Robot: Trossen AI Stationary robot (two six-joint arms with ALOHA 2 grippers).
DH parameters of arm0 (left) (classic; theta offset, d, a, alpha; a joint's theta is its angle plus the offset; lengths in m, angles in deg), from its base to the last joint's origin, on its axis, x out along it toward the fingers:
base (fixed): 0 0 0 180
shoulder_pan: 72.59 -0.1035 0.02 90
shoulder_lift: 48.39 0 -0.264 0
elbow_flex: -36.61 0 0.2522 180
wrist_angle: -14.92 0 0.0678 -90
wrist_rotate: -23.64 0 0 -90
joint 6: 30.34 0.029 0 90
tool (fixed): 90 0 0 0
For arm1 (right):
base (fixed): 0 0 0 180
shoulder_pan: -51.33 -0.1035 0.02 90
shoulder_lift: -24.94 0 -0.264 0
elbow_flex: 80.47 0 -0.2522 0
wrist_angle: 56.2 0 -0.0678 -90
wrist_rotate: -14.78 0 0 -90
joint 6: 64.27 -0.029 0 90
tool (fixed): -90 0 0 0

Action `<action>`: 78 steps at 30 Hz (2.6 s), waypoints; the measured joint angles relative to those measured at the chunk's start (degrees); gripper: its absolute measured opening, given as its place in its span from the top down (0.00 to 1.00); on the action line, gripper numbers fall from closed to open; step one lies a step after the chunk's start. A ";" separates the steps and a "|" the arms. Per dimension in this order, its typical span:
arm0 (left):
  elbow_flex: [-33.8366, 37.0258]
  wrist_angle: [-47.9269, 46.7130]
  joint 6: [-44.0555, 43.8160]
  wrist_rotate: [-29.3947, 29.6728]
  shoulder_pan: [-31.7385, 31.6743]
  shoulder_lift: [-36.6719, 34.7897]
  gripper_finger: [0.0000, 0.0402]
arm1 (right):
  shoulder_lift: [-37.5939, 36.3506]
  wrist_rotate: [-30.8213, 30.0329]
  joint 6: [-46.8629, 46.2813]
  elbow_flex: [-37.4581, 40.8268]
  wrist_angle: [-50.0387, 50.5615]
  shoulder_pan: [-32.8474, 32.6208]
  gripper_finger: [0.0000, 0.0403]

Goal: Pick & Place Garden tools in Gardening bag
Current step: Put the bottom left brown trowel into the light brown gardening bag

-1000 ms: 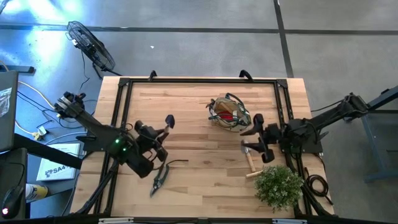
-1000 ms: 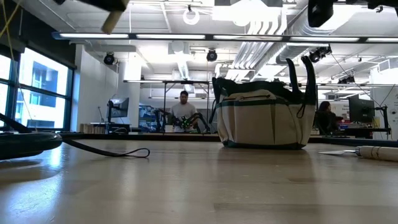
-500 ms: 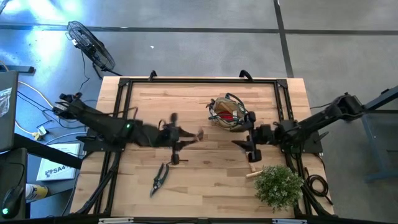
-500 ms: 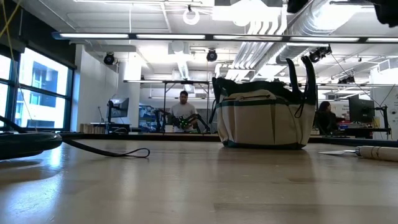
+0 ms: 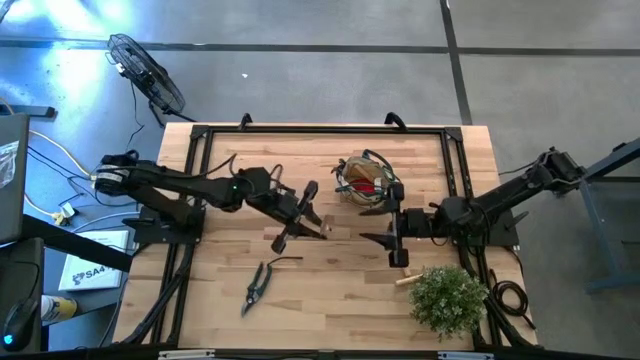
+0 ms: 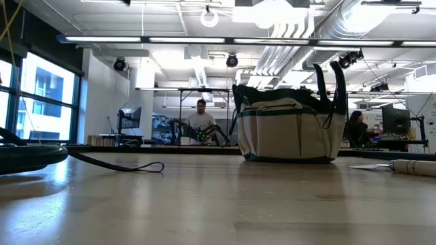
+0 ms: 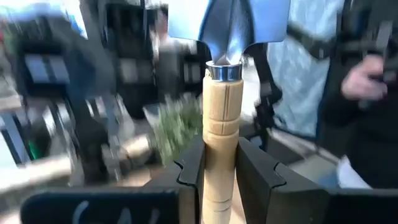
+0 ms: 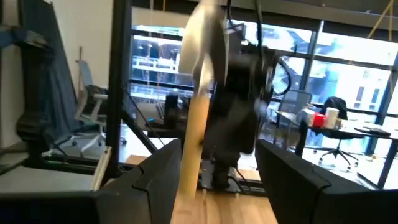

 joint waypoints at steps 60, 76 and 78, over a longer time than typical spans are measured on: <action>-0.06 6.59 1.38 1.23 -2.59 8.11 0.86 | 9.99 11.34 -18.08 -3.39 3.61 9.82 0.43; -0.09 7.79 0.89 1.18 -2.59 10.91 0.86 | 11.20 14.61 -18.96 -4.74 2.84 10.57 0.43; -0.09 8.07 0.92 1.18 -2.59 10.90 0.86 | 11.25 14.57 -18.95 -4.75 3.25 10.60 0.43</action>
